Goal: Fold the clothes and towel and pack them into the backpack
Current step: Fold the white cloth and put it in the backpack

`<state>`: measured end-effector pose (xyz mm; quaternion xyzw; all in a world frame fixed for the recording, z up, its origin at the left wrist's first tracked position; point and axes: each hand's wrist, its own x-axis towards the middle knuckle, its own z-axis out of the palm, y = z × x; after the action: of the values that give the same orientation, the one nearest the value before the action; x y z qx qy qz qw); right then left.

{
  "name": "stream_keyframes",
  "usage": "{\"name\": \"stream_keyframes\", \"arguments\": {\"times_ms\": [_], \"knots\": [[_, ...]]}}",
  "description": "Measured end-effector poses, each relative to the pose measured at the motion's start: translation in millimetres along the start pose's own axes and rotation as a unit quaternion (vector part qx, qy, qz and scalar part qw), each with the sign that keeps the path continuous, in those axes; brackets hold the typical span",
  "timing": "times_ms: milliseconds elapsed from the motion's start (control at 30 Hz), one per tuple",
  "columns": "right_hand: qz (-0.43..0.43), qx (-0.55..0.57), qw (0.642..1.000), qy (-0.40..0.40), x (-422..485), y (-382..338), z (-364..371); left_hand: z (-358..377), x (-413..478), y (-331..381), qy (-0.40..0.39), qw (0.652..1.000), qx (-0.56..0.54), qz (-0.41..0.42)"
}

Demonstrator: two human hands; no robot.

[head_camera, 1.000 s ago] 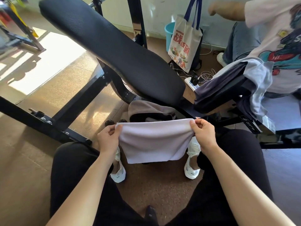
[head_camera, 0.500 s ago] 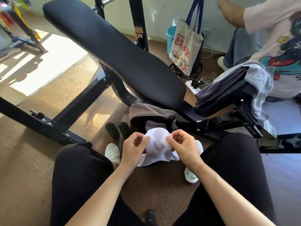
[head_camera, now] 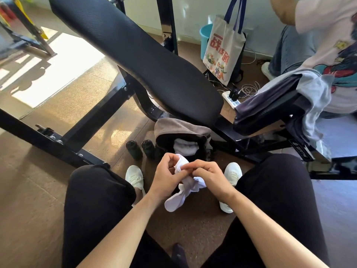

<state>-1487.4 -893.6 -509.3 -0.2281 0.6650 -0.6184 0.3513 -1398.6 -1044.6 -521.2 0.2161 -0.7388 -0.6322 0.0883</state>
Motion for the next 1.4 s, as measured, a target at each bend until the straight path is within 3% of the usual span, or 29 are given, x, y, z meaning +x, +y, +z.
{"name": "stream_keyframes", "arguments": {"times_ms": [167, 333, 533, 600, 733, 867, 1067, 1267, 1400], "knots": [[0.015, 0.001, 0.999, 0.029, 7, 8, -6, -7, 6, 7, 0.017, 0.999, -0.019, 0.021], [0.064, -0.155, 0.986, -0.006, 14, 24, -19, -22, 11, 14, 0.037, 0.991, -0.123, 0.025], [0.056, -0.209, 0.976, -0.018, 18, 30, -18, -37, 12, 22, 0.065, 0.977, -0.203, 0.021], [0.064, -0.269, 0.959, -0.064, 20, 37, -17, -39, 11, 27, 0.067, 0.971, -0.231, 0.018], [0.111, -0.437, 0.880, -0.147, 22, 51, -8, -50, 11, 32, 0.075, 0.951, -0.299, 0.005], [0.152, -0.483, 0.846, -0.165, 24, 61, -3, -68, 13, 30, 0.089, 0.936, -0.339, -0.005], [0.079, -0.468, 0.875, -0.098, 23, 61, -5, -84, 22, 19, 0.126, 0.927, -0.354, -0.025], [0.060, -0.362, 0.930, 0.007, 22, 61, -10, -89, 23, 20, 0.132, 0.956, -0.263, 0.008], [0.067, -0.342, 0.937, -0.016, 21, 57, -9, -90, 26, 14, 0.184, 0.959, -0.212, 0.025]]}}
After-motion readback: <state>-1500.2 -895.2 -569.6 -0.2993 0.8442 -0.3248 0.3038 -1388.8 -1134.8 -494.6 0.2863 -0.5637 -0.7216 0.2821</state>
